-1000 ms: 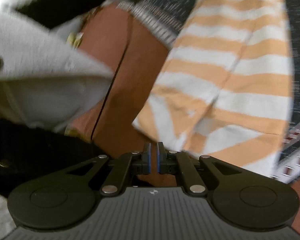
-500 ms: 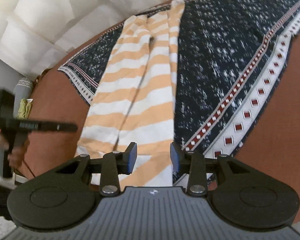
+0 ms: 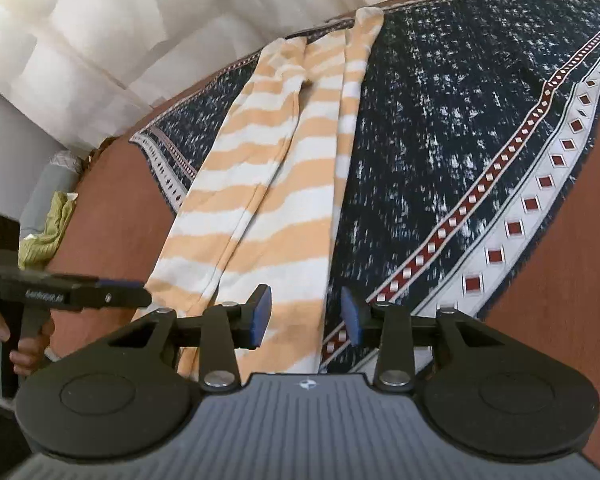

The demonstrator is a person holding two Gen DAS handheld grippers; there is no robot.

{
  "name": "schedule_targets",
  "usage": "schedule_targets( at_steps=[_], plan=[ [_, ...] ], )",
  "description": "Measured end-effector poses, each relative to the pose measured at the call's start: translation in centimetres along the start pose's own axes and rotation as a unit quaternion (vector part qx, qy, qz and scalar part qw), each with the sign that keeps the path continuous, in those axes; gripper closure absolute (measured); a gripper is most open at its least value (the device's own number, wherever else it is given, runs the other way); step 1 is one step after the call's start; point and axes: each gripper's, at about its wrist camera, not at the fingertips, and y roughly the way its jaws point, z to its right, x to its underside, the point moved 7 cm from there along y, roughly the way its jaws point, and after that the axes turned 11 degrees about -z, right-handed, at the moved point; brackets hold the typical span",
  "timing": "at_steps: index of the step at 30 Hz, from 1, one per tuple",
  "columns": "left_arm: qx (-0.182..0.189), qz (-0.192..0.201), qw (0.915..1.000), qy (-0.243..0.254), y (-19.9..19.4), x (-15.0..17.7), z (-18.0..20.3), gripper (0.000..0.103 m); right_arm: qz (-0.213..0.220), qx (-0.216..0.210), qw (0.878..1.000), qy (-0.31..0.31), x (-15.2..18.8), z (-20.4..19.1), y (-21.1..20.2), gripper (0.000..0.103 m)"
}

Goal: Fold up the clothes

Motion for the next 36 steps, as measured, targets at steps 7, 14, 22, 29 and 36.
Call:
schedule_targets(
  at_steps=[7, 14, 22, 29, 36],
  plan=[
    [0.038, -0.015, 0.9990, 0.017, 0.2, 1.7, 0.7, 0.037, -0.031, -0.038, 0.999, -0.004, 1.8, -1.0, 0.4, 0.058],
    [0.096, -0.032, 0.9946, -0.025, 0.2, 1.6, -0.4, 0.036, -0.039, -0.071, 0.995, 0.065, 3.9, -0.8, 0.6, 0.058],
    [0.131, -0.043, 0.9886, -0.059, 1.0, 0.9, -0.9, 0.035, -0.036, -0.076, 0.992, 0.090, 4.0, -1.1, 0.4, 0.060],
    [0.066, -0.029, 0.9961, -0.052, 0.6, 0.5, -0.5, 0.100, -0.054, -0.062, 0.993, 0.082, 3.2, -1.4, 0.4, 0.091],
    [0.089, 0.010, 0.9960, -0.001, -4.0, 0.3, 1.7, 0.101, -0.035, -0.093, 0.994, 0.052, 1.8, -3.8, -3.7, 0.093]
  ],
)
